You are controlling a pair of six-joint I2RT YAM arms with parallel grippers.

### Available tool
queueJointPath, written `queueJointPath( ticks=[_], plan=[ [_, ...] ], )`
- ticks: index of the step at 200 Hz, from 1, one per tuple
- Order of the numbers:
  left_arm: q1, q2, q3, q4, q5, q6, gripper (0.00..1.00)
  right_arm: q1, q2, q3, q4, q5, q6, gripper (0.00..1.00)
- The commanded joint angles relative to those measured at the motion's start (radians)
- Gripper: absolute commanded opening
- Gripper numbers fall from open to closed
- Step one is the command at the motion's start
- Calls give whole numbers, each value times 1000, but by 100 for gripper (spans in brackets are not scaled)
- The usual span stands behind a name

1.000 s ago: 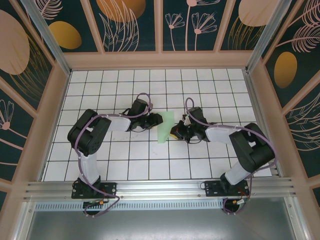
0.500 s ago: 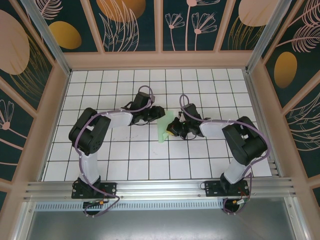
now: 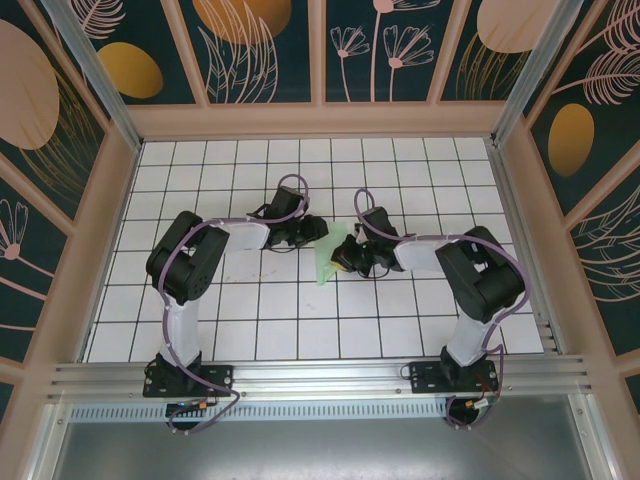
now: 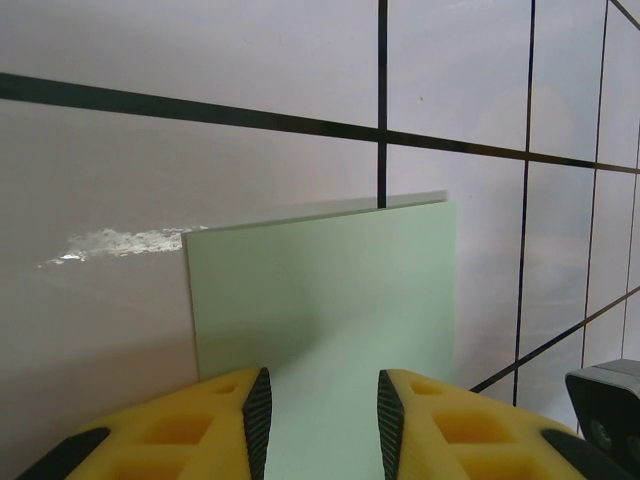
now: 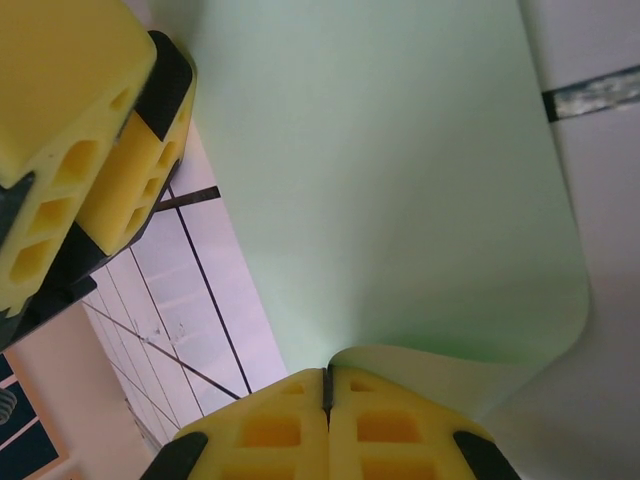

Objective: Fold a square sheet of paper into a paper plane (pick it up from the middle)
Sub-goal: Third fold the triangle at the center of the table.

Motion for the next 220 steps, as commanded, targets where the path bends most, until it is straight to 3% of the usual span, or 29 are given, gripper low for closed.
queueJointPath(
  ticks=[1,220],
  plan=[
    [3,23,10,-46,-5,20,37,15,15,31,35,9,-30,3],
    [2,38,13,-45,20,18,38,10,95,95,36,-9,-89,3]
  ],
)
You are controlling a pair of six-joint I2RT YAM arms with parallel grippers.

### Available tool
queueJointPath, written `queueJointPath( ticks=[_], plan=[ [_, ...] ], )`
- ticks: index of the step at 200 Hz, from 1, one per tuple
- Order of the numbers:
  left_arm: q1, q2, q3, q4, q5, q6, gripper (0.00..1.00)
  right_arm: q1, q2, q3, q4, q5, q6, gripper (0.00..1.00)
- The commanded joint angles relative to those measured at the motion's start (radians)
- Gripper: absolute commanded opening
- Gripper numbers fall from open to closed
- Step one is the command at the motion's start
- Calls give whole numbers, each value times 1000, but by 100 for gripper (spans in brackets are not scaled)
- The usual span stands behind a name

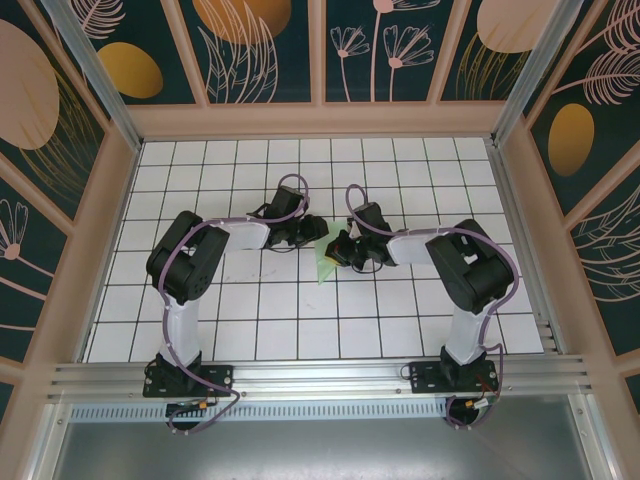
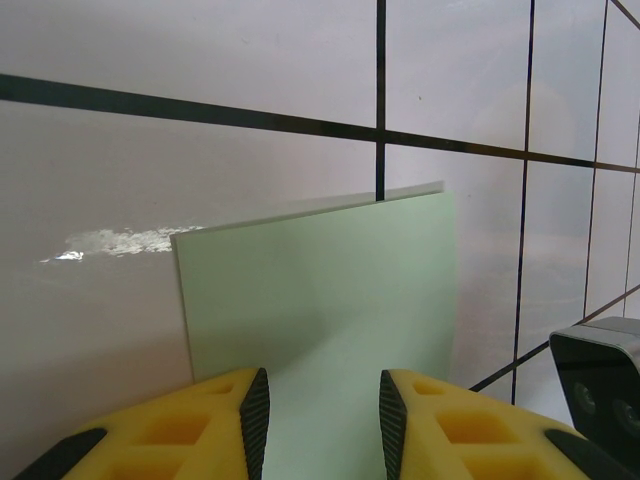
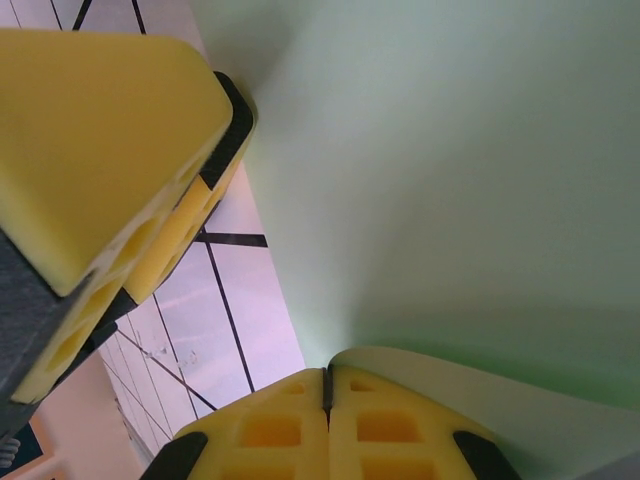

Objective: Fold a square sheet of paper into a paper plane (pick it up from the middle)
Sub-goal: Third fold the triangle at the center of the table.

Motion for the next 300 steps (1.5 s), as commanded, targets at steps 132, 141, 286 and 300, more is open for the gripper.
queueJointPath(
  ticks=[132,141,286,300],
  plan=[
    [2,35,4,-41,21,21,38,6,48,54,-80,-7,-130,3],
    [3,35,5,-40,21,22,38,7,49,53,-80,-6,-131,3],
    [11,-21,18,-37,24,4,39,7,70,60,-121,6,-156,19],
    [22,-38,20,-31,26,-3,40,6,71,59,-126,5,-167,23]
  ],
)
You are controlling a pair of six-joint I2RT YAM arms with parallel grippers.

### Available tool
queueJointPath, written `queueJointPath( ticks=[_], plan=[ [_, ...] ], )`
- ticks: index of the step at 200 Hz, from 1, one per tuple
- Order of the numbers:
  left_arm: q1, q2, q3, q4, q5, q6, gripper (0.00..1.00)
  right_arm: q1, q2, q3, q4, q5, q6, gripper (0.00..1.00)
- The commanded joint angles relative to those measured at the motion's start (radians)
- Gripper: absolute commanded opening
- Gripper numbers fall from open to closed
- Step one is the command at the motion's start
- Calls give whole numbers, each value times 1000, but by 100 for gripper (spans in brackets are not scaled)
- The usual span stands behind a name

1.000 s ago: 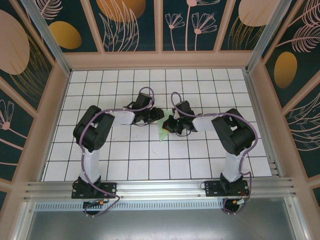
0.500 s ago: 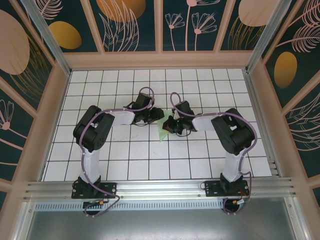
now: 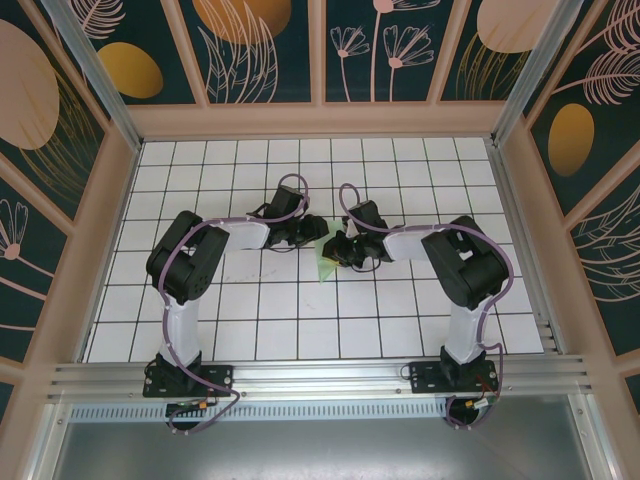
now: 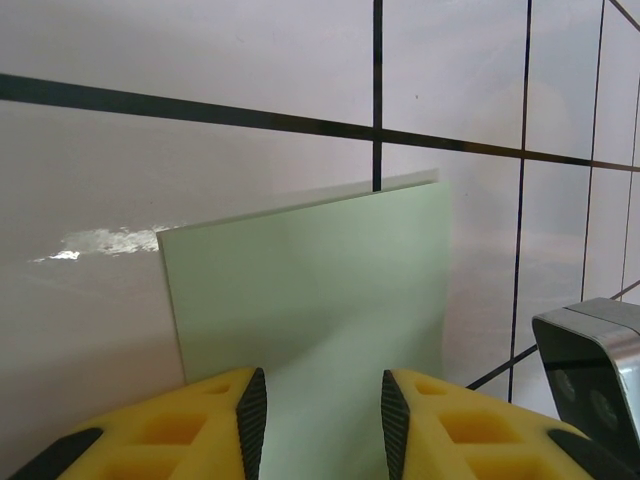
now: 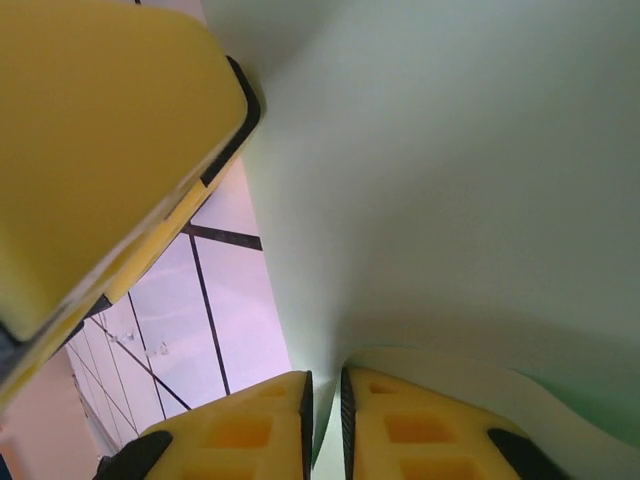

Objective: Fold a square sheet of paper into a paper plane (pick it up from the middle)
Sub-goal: Third fold the triangle at the center of the table.

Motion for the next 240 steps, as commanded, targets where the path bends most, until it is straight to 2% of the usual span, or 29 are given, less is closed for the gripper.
queueJointPath(
  ticks=[1,68,80,101,116,160,178,202,228,240],
  plan=[
    [18,-39,18,-30,18,-4,40,5,29,4,-57,22,-37,23],
    [74,-148,-44,-21,12,-17,41,6,20,-12,-61,28,-73,37],
    [75,-162,-64,-7,31,-22,41,5,12,-22,-49,33,-75,44],
    [74,-181,-113,44,72,-26,42,5,3,-28,-50,39,-75,45],
    [71,-191,-136,55,88,-25,42,3,1,-28,-52,40,-77,42],
    [48,-204,-191,73,104,-35,37,1,1,-31,-66,45,-89,18],
    [34,-206,-207,84,112,-45,32,-3,4,-33,-72,46,-88,11],
    [15,-213,-230,93,122,-52,20,-6,8,-32,-83,52,-92,2],
    [-5,-212,-243,105,138,-58,7,-6,14,-28,-94,56,-90,0],
    [-14,-204,-241,110,140,-60,4,-5,14,-27,-96,56,-90,0]
  ],
)
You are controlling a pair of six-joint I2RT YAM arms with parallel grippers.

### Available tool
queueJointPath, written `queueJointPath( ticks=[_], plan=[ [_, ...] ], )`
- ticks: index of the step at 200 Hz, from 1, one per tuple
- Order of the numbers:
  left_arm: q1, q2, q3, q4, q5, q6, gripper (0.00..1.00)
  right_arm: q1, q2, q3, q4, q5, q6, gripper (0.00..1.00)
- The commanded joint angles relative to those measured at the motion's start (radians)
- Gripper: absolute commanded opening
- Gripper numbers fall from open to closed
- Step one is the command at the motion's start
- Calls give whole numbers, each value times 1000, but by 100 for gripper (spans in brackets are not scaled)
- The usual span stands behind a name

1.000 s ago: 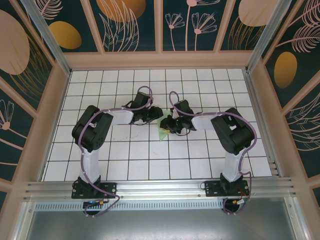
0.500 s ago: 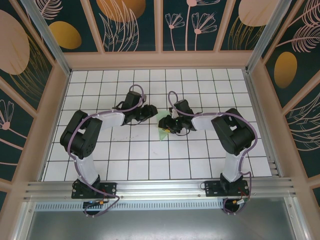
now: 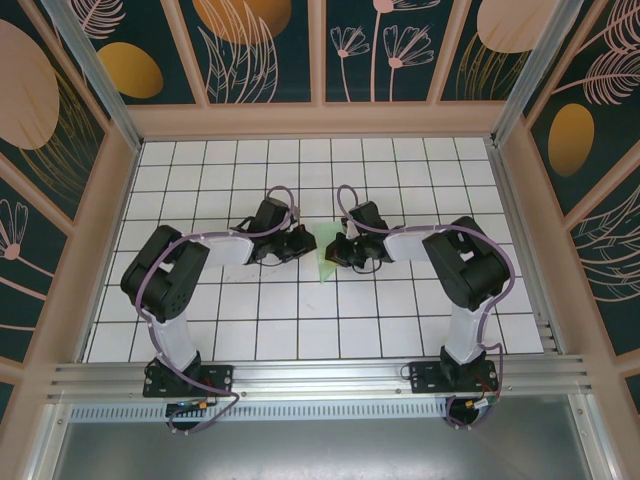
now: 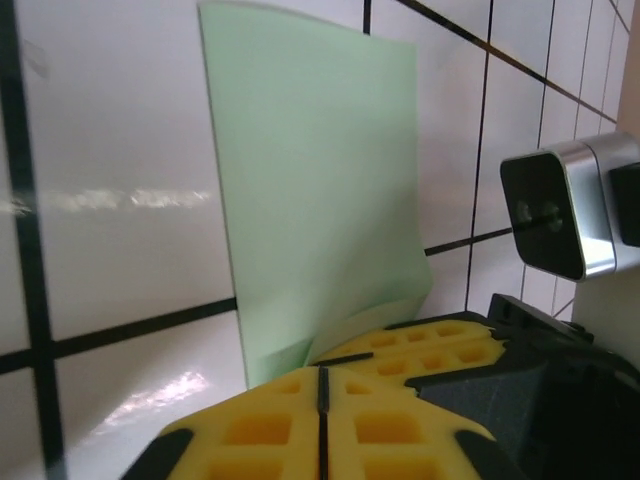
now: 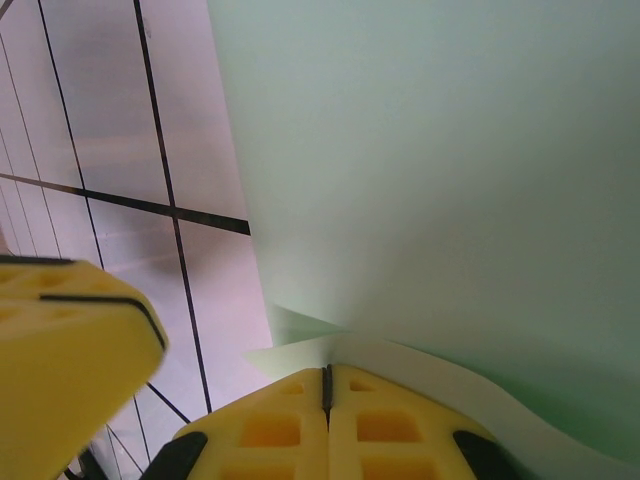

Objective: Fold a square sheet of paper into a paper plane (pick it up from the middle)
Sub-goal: Third fold the triangle at the center of the table.

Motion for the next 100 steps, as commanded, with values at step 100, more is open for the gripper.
queueJointPath(
  ticks=[100],
  plan=[
    [-34,55,7,12,17,4,0,-8,35,-11,-78,41,0,0]
  ],
)
